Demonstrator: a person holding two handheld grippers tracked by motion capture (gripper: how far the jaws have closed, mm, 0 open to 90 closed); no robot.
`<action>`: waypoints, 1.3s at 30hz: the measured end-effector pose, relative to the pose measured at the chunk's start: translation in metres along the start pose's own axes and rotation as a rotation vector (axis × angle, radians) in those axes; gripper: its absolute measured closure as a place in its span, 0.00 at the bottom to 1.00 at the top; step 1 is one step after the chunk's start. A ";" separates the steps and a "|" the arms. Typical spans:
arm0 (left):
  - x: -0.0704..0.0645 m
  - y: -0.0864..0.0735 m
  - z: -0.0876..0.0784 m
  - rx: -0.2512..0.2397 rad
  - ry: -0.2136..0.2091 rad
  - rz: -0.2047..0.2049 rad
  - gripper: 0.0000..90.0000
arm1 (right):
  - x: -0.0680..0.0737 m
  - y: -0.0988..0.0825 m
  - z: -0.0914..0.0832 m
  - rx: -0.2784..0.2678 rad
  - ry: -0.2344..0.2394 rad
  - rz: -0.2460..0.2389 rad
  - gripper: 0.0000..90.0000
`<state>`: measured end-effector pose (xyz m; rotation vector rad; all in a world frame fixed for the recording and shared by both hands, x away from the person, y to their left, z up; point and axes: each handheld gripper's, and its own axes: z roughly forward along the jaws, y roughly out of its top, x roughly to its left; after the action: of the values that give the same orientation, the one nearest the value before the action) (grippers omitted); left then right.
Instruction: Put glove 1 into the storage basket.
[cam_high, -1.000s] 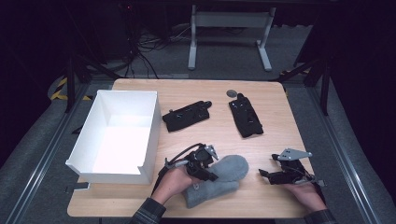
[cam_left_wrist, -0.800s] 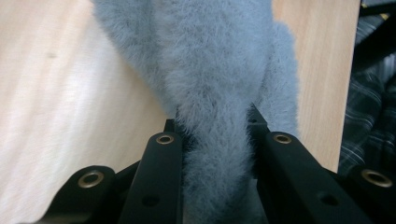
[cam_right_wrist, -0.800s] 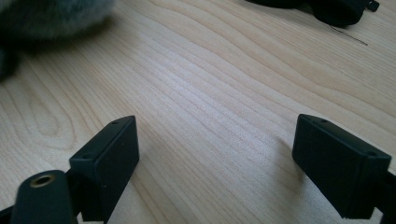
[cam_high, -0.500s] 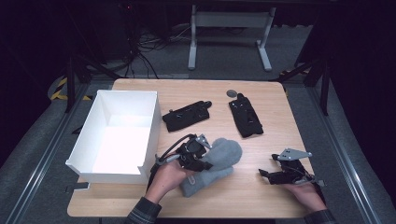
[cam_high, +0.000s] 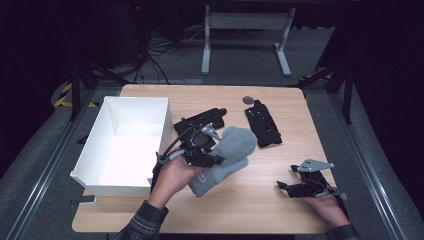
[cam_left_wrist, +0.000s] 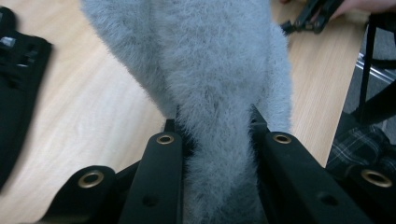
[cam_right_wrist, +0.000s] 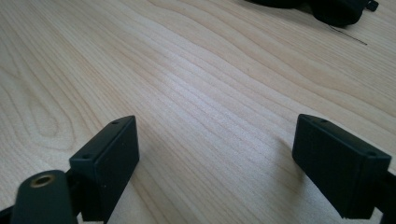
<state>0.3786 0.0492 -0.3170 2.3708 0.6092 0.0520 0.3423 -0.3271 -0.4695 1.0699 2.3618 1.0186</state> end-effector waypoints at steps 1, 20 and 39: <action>0.002 0.002 -0.006 -0.006 0.004 -0.002 0.85 | 0.000 0.000 0.000 0.000 0.000 0.000 0.17; 0.028 0.007 -0.091 -0.110 0.151 -0.096 0.85 | -0.002 0.001 0.001 0.000 0.002 -0.011 0.17; 0.058 -0.042 -0.155 -0.181 0.268 -0.253 0.85 | -0.003 0.001 0.001 0.000 0.011 -0.015 0.17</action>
<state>0.3827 0.1971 -0.2312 2.1109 0.9855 0.3040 0.3456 -0.3284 -0.4693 1.0474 2.3754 1.0212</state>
